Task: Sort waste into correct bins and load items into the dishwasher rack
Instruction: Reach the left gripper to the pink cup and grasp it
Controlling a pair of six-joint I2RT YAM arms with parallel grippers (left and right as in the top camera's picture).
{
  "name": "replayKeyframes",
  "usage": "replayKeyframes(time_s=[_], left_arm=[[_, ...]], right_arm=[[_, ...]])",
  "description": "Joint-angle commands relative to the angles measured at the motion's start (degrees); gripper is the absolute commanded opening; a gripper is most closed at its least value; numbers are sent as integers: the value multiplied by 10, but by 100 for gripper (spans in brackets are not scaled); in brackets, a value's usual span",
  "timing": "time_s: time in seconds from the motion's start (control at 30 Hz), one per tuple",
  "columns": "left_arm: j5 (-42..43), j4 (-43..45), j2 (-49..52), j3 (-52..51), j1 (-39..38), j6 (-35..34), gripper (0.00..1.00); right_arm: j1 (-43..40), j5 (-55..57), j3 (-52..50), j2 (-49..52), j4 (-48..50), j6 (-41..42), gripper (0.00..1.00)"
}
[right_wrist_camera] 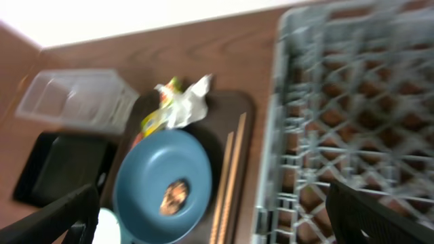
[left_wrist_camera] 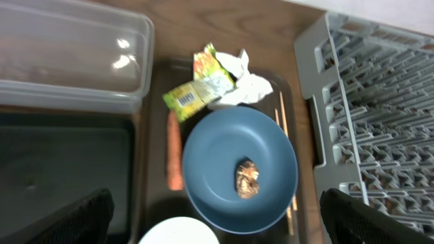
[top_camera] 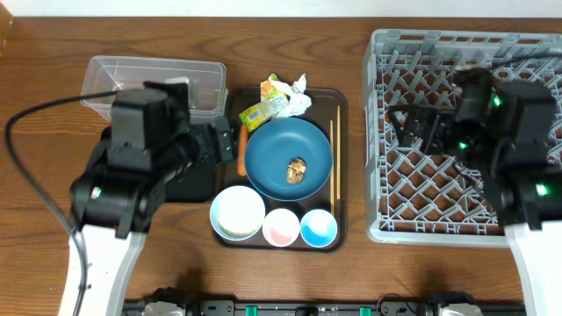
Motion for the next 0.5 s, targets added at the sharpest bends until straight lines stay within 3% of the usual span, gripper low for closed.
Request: replayKeyframes(time_s=[0.0, 0.27, 0.47], left_arm=[[60, -19, 33, 11, -5, -18, 98], [63, -186, 123, -2, -126, 29, 98], [-43, -186, 183, -28, -265, 26, 98]], right_arm=[[-15, -75, 11, 35, -11, -26, 99], [-15, -14, 11, 56, -25, -12, 99], [-15, 7, 11, 56, -25, -6, 99]])
